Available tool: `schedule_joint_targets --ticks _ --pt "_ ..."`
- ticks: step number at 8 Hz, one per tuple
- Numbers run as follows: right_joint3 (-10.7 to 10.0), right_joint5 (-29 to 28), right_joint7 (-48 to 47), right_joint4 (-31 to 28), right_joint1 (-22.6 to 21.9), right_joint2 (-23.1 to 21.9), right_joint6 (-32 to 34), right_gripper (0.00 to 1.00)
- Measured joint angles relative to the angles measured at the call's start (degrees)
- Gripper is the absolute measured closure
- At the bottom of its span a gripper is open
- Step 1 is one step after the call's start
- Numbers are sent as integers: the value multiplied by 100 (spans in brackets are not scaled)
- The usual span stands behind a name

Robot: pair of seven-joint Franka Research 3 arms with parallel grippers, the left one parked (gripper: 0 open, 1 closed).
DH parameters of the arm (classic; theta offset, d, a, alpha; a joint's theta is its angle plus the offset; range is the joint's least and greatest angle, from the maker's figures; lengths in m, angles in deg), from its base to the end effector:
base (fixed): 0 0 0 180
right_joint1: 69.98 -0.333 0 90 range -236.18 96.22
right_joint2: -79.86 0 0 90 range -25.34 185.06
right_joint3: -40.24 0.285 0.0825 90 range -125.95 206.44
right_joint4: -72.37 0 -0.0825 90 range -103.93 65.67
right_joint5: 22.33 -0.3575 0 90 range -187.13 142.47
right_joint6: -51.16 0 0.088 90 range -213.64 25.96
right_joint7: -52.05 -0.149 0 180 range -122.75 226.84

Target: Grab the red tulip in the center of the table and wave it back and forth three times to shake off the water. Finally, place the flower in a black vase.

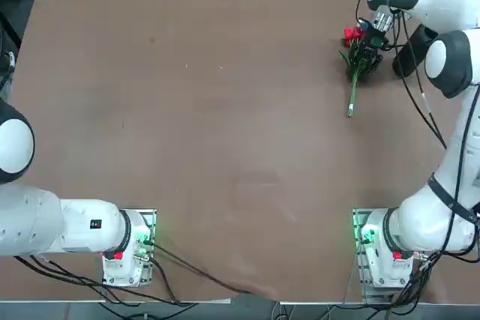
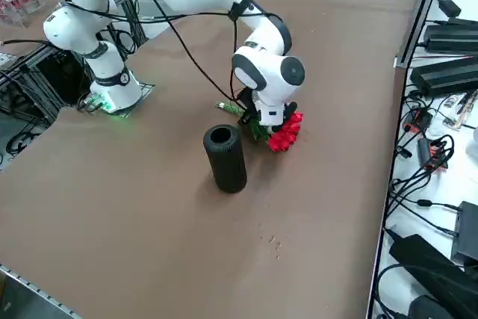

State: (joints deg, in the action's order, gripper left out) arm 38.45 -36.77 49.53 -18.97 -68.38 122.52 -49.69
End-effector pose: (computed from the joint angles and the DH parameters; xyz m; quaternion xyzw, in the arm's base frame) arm 0.5641 -0.0007 0.1273 -0.9481 0.1059 0.2819 0.1025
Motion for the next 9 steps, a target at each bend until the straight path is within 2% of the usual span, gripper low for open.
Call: schedule_joint_targets --ticks 1,2,3,9 --pt "0 0 -2 0 0 0 -5 69" --pt "0 0 -2 0 0 0 -7 71" --pt "0 0 -3 0 0 0 -14 85" --pt "0 0 -3 83 0 -59 -16 85"
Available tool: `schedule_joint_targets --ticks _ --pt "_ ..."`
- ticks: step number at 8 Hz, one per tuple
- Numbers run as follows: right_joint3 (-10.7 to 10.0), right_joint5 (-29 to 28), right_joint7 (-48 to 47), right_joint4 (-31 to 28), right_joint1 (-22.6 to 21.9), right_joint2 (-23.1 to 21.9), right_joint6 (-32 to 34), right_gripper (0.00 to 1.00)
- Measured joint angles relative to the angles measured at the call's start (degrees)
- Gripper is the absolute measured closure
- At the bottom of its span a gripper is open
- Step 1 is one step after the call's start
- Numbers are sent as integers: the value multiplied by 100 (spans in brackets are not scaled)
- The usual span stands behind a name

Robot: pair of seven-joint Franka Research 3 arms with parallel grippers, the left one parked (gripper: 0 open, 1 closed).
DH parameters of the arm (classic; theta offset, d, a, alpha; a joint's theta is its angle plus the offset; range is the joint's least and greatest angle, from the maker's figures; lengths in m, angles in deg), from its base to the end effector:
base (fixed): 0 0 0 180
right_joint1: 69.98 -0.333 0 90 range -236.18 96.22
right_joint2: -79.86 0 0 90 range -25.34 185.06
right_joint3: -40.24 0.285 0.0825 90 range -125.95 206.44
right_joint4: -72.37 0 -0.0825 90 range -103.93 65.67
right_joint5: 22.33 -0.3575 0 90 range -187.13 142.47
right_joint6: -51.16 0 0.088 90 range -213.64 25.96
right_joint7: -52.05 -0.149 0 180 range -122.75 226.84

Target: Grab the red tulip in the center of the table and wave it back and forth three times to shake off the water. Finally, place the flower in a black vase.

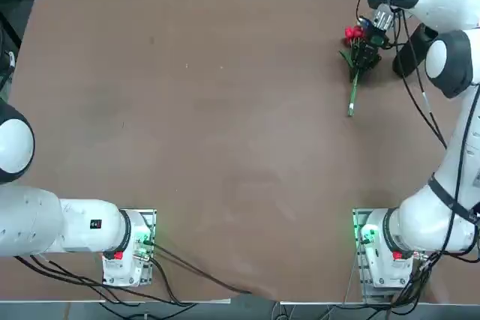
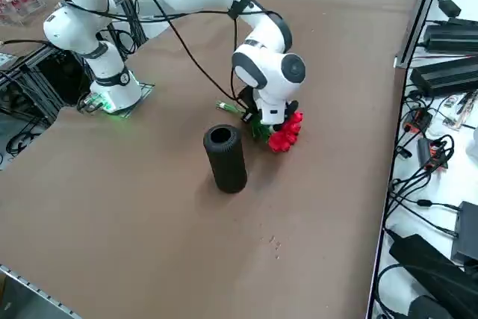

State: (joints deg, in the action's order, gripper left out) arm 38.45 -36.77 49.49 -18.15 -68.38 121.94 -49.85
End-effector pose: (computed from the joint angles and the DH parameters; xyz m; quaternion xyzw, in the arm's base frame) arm 0.5716 -0.0010 0.1375 -0.9518 0.1052 0.2690 0.1030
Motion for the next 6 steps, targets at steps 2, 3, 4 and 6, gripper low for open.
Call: schedule_joint_targets --ticks 2,3,4,6 --pt "-1 0 -21 90 0 -189 -45 85" --pt "-1 1 -76 132 0 -390 -119 85" --pt "-2 1 -159 167 1 -666 -219 85" --pt "-16 67 -519 201 1 -1326 -443 85"
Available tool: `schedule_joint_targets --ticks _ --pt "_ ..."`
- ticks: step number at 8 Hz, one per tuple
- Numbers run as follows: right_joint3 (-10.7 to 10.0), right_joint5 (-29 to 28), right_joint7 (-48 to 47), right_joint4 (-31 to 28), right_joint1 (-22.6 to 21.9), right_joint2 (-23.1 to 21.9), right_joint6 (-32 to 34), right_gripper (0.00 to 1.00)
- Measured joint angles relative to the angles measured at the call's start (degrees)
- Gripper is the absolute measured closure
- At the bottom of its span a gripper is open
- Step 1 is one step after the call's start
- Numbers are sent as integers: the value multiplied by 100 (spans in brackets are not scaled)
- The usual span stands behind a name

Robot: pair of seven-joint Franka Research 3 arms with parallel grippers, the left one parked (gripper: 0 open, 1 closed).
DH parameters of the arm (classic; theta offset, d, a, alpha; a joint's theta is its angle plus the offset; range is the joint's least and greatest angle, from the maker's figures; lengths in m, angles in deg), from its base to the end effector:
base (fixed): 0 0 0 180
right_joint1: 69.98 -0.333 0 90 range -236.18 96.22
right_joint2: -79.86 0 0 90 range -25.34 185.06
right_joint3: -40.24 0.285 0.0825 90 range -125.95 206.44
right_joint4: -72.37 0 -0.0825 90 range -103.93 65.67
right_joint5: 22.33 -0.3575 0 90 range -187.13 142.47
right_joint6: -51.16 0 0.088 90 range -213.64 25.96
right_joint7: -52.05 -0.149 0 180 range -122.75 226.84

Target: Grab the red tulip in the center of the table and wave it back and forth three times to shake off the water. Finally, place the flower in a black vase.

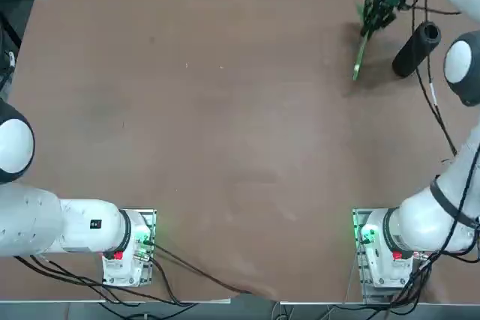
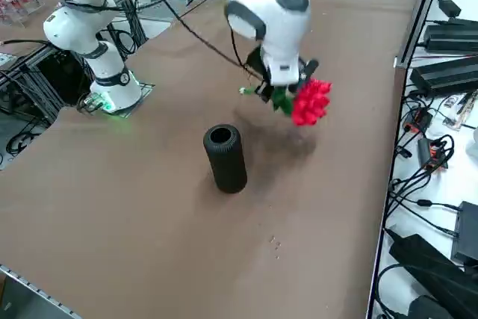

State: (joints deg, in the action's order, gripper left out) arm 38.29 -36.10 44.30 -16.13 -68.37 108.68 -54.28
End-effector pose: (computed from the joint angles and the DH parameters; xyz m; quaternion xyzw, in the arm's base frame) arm 0.6228 -0.0081 0.2910 -0.9795 0.1396 0.1062 0.0995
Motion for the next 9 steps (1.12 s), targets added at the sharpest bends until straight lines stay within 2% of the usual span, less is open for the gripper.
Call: schedule_joint_targets --ticks 2,5,7,9 --pt "-165 507 -314 3 3 -612 -542 85" --pt "-583 1061 -330 15 36 -1274 -1564 85" --pt "-923 1557 -244 251 47 -1489 -1940 85" --pt "-1304 1644 358 621 115 -1524 -1997 85"
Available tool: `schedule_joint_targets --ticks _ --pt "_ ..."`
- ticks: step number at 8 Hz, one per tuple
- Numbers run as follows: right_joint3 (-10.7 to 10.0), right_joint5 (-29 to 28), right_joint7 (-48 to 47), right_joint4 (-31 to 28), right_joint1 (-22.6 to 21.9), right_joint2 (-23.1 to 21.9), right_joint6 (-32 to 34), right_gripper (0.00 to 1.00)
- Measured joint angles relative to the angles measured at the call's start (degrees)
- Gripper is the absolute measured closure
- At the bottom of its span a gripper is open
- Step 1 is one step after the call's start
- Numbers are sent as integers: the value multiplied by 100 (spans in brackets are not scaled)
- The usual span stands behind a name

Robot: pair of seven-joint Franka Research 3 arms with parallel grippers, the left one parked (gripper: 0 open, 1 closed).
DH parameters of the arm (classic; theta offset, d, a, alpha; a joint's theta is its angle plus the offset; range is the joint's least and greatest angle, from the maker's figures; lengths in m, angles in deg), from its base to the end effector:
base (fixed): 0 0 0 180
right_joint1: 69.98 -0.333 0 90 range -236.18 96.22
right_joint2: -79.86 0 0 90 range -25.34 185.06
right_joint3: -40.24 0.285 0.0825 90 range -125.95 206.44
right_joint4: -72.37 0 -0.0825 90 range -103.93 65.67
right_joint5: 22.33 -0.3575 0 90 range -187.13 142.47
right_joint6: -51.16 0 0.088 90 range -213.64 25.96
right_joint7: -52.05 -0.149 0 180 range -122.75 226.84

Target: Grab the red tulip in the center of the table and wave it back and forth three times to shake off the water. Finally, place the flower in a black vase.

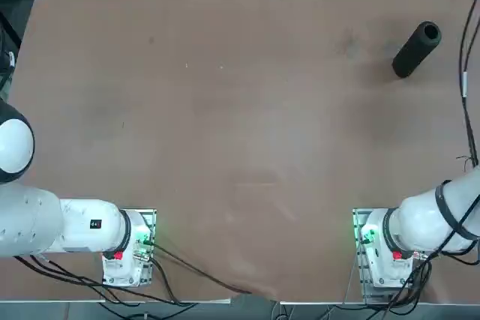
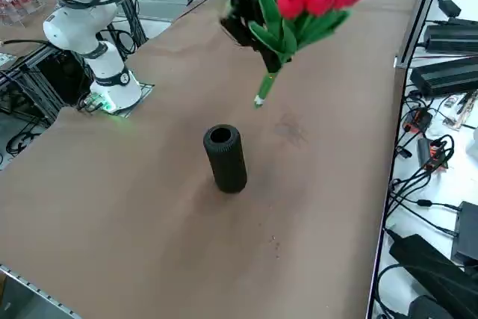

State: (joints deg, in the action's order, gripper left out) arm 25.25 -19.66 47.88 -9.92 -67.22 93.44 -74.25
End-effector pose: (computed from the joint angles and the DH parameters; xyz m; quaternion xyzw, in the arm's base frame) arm 0.6325 -0.1869 0.5549 0.9506 -0.1644 0.2507 0.0805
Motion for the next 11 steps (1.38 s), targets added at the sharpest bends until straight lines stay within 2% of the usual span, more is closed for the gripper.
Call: schedule_joint_targets --ticks 1,3,4,5,7,8,10,11 --pt "-83 0 262 146 74 -9 -9 85" --pt "-89 -6 513 281 169 -111 -8 85" --pt "3 -14 526 284 142 -177 32 85" --pt "197 -29 510 285 28 -222 129 85" --pt "635 25 -281 283 -679 -220 225 85" --pt "737 220 -1035 283 -1243 -208 232 85" --pt "778 514 -2375 291 -2108 -218 353 85" --pt "773 558 -2640 297 -2233 -257 618 85"
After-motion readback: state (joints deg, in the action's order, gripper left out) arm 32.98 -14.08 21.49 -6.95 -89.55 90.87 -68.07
